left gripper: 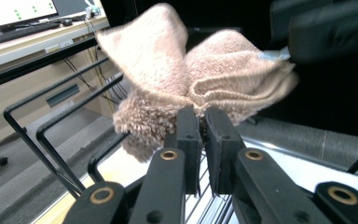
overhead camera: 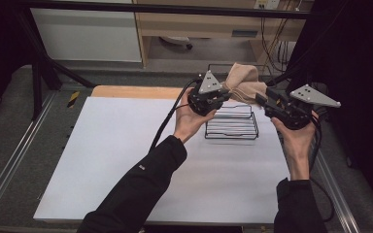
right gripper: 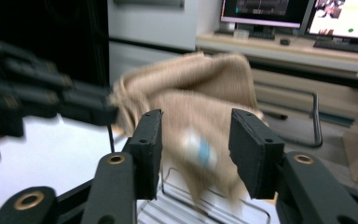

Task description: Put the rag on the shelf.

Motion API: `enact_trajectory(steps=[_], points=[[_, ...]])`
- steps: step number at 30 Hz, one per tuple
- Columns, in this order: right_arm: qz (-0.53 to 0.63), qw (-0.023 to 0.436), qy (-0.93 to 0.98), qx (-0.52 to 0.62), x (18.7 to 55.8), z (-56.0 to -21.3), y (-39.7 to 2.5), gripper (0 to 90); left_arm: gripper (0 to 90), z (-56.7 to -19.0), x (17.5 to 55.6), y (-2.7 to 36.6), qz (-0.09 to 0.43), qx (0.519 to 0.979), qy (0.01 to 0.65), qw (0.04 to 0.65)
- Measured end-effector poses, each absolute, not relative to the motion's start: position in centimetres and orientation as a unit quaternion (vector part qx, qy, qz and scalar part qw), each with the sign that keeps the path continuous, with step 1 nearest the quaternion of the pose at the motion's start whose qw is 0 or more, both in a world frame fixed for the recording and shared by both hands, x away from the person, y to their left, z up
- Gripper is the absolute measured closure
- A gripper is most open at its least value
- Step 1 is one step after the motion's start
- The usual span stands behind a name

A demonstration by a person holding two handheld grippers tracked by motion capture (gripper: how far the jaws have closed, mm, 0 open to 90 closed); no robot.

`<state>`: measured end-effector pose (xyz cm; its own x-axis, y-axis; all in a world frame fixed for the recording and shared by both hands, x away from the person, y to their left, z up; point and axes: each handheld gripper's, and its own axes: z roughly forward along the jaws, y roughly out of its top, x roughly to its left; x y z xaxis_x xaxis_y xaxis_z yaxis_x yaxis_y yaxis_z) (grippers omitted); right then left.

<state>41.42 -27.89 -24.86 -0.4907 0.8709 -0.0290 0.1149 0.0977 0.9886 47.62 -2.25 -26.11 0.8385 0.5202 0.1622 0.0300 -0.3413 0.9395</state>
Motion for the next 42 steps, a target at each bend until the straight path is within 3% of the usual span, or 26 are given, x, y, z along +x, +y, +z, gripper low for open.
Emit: enact_trajectory(steps=[6, 9, 14, 21, 26, 33, 42], points=[[0.534, 0.302, 0.692, 0.381, 42.4, -25.0, -26.5, 82.6, 84.1, -26.2, 47.6, -2.3, 0.22, 0.787, 0.177, 0.549], [0.523, 0.288, 0.698, 0.395, 43.1, -25.9, -26.0, 89.9, 82.2, -26.1, 47.5, -2.0, 0.216, 0.788, 0.177, 0.548], [0.513, 0.286, 0.698, 0.409, 43.9, -27.2, -25.9, 90.0, 75.1, -25.7, 47.5, -1.6, 0.193, 0.788, 0.192, 0.552], [0.507, 0.289, 0.701, 0.41, 44.0, -27.7, -26.0, 90.0, 52.4, -23.2, 47.9, -0.7, 0.193, 0.751, 0.231, 0.588], [0.509, 0.29, 0.7, 0.408, 43.8, -27.8, -26.1, 90.0, 51.7, -23.0, 48.3, -2.4, 0.18, 0.76, 0.233, 0.579], [0.519, 0.298, 0.685, 0.416, 42.2, -27.8, -27.8, 86.5, 66.9, -25.4, 47.7, -4.4, 0.166, 0.799, 0.199, 0.543], [0.53, 0.302, 0.68, 0.406, 40.5, -27.0, -28.6, 74.1, 59.7, -26.8, 47.1, -1.6, 0.164, 0.799, 0.222, 0.534]])
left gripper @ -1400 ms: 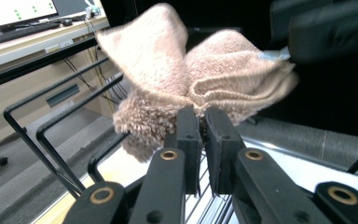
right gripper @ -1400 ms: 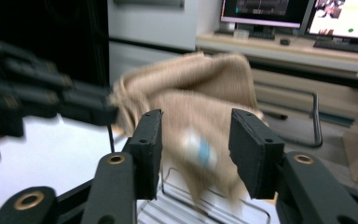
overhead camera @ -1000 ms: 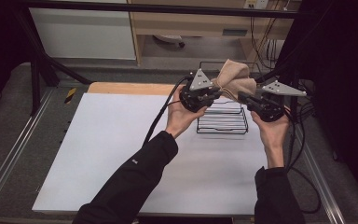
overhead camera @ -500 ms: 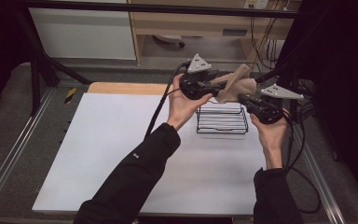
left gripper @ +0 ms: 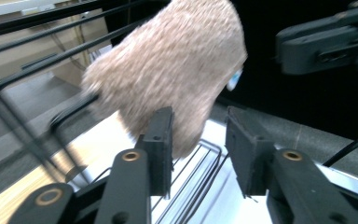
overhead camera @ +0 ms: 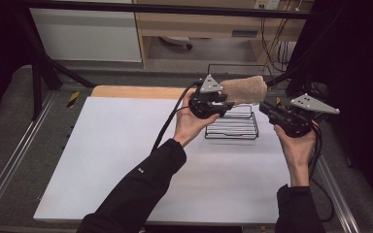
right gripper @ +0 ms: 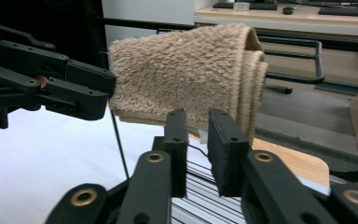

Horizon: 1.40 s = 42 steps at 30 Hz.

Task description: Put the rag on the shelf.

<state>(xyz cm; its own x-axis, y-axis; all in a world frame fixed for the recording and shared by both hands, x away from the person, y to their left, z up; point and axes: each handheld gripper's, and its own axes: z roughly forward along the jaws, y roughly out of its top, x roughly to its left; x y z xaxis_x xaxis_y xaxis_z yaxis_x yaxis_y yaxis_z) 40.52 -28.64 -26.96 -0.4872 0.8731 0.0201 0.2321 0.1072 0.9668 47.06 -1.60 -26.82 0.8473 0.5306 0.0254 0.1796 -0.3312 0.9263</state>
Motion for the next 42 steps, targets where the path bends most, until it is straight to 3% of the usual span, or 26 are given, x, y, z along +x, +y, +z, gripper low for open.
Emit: enact_trajectory(steps=[15, 20, 33, 42], points=[[0.532, 0.254, 0.699, 0.405, 40.1, -29.9, -25.9, 29.2, 33.4, -32.0, 44.8, 6.1, 0.152, 0.814, 0.283, 0.485], [0.533, 0.23, 0.706, 0.406, 39.8, -31.6, -25.5, 18.9, 25.0, -34.0, 43.7, 9.8, 0.153, 0.812, 0.308, 0.472], [0.511, 0.178, 0.73, 0.418, 39.0, -36.6, -25.0, 4.2, 14.7, -39.0, 40.6, 19.8, 0.158, 0.793, 0.375, 0.454], [0.494, 0.148, 0.741, 0.43, 37.7, -40.2, -25.4, 0.6, 13.7, -42.2, 38.2, 25.0, 0.155, 0.788, 0.403, 0.439]])
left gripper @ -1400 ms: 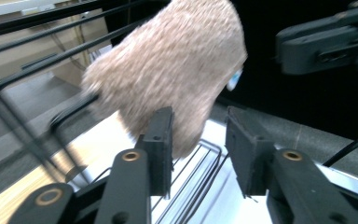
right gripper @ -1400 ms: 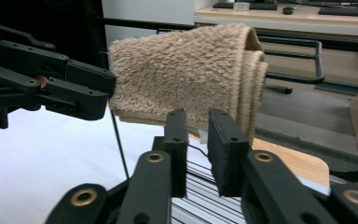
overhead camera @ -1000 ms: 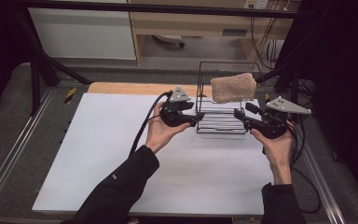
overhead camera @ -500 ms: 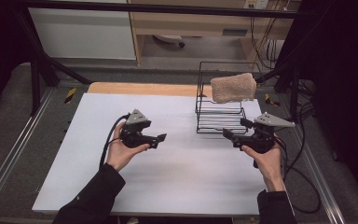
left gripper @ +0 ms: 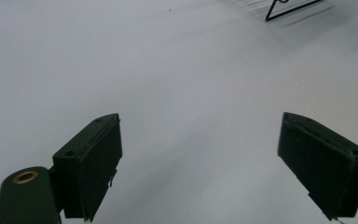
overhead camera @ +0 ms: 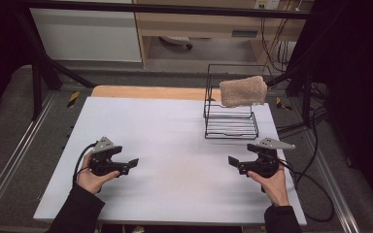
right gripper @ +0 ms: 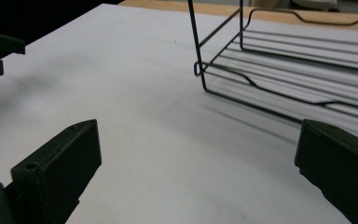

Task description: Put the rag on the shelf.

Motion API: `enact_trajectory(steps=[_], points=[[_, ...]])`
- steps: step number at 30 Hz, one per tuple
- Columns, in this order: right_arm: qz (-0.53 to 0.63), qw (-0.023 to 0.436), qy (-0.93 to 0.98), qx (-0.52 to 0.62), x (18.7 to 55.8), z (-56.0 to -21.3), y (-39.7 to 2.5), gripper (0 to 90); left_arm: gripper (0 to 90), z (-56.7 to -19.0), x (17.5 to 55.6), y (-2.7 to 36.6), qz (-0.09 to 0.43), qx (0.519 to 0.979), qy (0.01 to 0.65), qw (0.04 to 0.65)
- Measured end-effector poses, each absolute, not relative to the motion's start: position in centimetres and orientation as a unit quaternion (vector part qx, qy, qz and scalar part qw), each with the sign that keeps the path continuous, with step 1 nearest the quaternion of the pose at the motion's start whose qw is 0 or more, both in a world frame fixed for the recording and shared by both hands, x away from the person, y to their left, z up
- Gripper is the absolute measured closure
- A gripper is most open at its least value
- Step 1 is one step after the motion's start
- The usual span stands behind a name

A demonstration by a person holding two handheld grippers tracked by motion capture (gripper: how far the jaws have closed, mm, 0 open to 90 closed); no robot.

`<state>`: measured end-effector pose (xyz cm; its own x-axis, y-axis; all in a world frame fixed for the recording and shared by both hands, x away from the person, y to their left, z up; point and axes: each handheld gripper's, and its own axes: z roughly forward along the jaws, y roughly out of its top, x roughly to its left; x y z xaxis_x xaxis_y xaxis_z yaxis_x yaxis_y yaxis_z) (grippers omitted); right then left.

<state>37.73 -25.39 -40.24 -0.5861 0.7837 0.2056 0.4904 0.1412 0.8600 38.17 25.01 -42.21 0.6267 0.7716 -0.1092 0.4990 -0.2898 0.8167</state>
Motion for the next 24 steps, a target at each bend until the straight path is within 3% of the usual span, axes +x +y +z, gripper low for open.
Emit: enact_trajectory(steps=[11, 24], points=[[0.468, 0.125, 0.767, 0.42, 35.9, -44.1, -27.2, 0.5, 13.3, -44.4, 35.8, 28.3, 0.169, 0.798, 0.397, 0.42], [0.463, 0.119, 0.771, 0.421, 35.1, -44.9, -27.5, 0.5, 11.5, -45.1, 35.1, 29.3, 0.173, 0.797, 0.403, 0.416]])
